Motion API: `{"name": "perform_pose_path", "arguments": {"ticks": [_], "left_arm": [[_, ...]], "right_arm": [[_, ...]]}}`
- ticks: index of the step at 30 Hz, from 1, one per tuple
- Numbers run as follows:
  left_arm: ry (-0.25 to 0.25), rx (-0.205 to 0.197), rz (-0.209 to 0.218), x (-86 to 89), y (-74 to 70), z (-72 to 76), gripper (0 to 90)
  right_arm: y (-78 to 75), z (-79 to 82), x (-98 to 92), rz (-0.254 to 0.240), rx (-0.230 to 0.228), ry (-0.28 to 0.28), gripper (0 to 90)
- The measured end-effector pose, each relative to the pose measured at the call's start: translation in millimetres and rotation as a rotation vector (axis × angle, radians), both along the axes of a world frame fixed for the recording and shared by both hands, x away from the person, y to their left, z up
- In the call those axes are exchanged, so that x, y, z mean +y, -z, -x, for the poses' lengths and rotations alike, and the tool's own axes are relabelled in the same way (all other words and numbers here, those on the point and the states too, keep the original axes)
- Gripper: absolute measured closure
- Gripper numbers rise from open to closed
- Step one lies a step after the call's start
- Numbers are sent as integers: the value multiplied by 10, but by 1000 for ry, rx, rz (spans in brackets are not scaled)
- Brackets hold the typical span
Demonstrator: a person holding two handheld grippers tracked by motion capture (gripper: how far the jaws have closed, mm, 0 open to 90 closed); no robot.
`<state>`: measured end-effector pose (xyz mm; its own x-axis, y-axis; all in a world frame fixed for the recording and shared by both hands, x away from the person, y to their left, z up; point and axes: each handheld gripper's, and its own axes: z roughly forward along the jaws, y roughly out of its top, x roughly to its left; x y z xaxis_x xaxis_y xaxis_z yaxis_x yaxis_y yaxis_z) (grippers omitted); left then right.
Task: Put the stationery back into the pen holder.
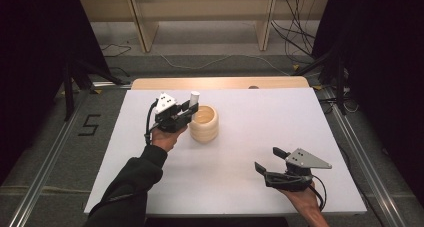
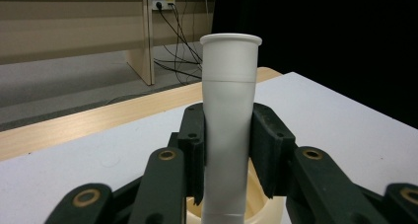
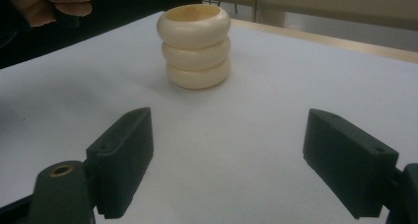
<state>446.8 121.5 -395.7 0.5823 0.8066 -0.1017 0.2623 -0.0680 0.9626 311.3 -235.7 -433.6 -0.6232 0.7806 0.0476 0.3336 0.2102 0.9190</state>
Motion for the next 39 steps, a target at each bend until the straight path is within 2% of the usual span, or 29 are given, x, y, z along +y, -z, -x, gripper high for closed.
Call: {"name": "perform_pose_path", "arguments": {"ticks": [12,21,39], "left_arm": [[4,3,8,-98,34,-80,686],[-13,2,10,-145,100,-137,685],[-26,22,-13,-221,236,-209,683]], "right_arm": [[0,0,-2,0,0,-2,199],[-4,1,-1,0,-1,-3,199],[-6,2,-5,-5,0,-6,199]]}}
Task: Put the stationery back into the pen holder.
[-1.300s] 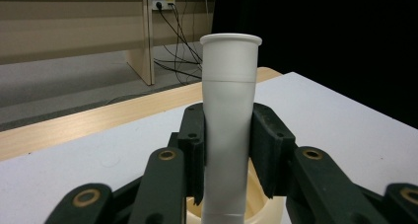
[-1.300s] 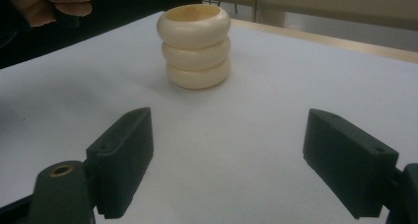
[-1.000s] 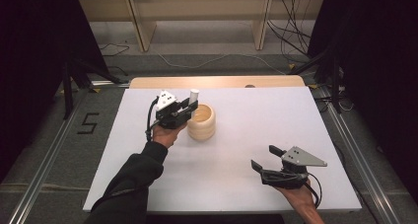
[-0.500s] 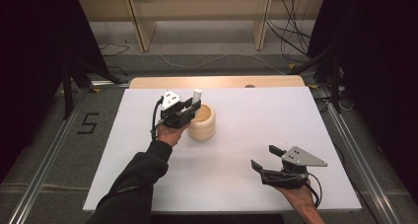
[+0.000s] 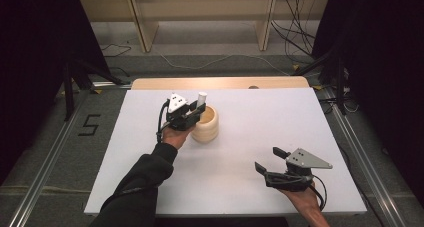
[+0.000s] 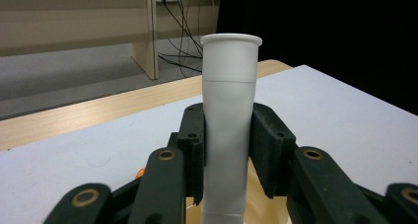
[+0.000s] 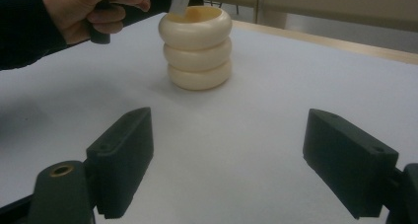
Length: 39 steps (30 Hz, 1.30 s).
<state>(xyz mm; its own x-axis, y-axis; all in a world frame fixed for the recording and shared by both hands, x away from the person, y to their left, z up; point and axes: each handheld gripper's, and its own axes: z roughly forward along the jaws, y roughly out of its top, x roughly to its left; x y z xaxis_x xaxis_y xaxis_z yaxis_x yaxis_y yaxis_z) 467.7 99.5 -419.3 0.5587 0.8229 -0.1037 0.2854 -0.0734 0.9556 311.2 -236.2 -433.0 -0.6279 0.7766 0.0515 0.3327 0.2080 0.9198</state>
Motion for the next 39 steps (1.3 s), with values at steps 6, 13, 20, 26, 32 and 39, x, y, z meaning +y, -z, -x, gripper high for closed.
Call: {"name": "perform_pose_path", "arguments": {"ticks": [6,13,20,26,32,39], "left_arm": [[-5,12,-4,-6,40,-8,683],[-8,34,-15,-34,93,-12,683],[-12,49,-26,-37,142,-14,682],[-16,63,-31,-36,166,-22,681],[-20,83,-39,-45,165,-20,657],[-33,80,-22,-27,95,-13,397]], "right_arm": [[0,0,2,2,-3,-2,199],[-2,2,-1,0,-3,-1,199],[-3,3,1,1,-4,-2,200],[0,2,2,2,-3,-3,200],[1,0,3,3,-2,-5,200],[5,-3,3,3,-2,-5,201]]}}
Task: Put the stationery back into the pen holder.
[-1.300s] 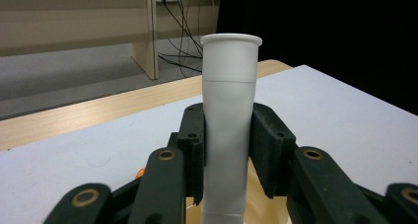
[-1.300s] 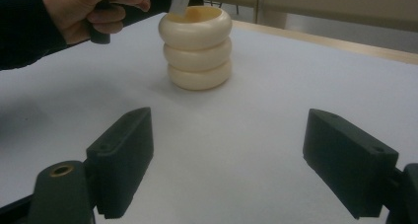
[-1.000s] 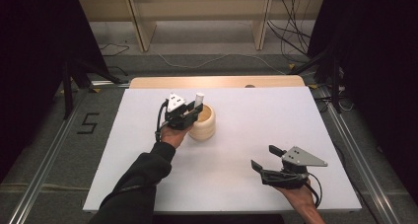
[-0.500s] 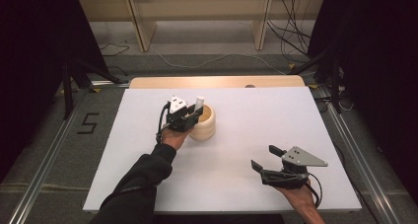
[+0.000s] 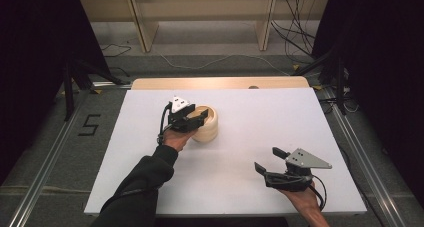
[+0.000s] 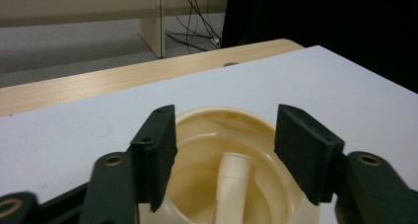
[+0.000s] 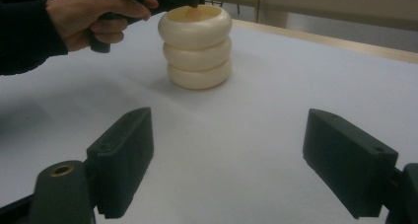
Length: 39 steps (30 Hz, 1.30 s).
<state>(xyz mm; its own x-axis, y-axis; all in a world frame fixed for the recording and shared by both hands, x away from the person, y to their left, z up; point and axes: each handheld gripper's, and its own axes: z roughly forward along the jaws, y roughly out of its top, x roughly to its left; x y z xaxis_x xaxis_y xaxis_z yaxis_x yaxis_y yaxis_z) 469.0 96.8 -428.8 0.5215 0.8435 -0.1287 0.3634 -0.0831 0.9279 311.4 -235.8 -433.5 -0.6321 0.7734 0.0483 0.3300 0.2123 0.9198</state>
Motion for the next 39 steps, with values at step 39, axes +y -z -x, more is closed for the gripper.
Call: {"name": "perform_pose_path", "arguments": {"ticks": [39], "left_arm": [[112,10,53,179,-230,332,176]], "right_arm": [[7,-4,11,-2,6,0,201]]}}
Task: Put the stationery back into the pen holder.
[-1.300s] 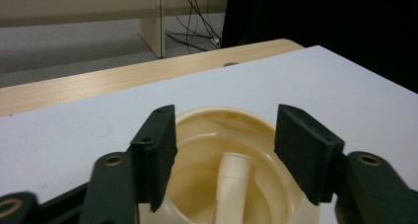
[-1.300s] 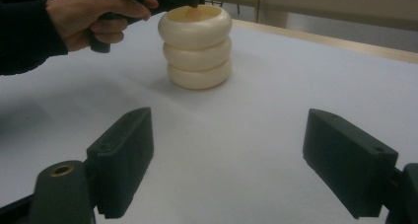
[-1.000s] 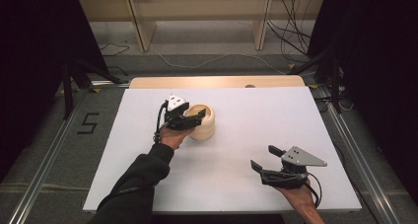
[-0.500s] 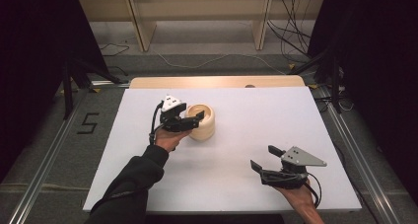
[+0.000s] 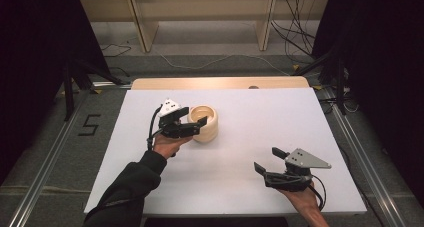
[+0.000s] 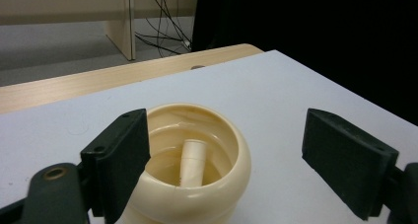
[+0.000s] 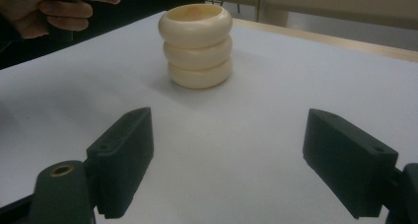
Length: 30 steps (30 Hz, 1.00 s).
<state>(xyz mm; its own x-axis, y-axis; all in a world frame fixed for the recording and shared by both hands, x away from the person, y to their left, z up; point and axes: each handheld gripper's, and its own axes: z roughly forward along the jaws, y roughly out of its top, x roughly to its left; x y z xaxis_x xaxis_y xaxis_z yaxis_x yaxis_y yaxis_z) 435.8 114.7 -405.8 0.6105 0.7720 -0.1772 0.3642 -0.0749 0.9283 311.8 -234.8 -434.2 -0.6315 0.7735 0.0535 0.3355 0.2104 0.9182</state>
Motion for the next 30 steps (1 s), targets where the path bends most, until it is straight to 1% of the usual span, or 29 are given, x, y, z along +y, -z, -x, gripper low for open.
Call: {"name": "perform_pose_path", "arguments": {"ticks": [9,10,18,26,28,30], "left_arm": [[30,-10,7,4,-35,145,177],[34,-11,3,11,-38,159,177],[44,-18,11,56,-59,257,175],[51,-6,13,80,-40,320,175],[58,-6,2,85,-26,347,175],[63,-5,1,89,-15,371,175]], "right_arm": [[1,-3,-1,-4,-1,-6,200],[2,-4,-2,-3,0,-7,200],[9,-6,9,-3,2,-15,200],[7,-6,11,-10,4,-21,201],[6,-8,12,-12,6,-21,200],[9,-10,13,-14,9,-24,200]]}}
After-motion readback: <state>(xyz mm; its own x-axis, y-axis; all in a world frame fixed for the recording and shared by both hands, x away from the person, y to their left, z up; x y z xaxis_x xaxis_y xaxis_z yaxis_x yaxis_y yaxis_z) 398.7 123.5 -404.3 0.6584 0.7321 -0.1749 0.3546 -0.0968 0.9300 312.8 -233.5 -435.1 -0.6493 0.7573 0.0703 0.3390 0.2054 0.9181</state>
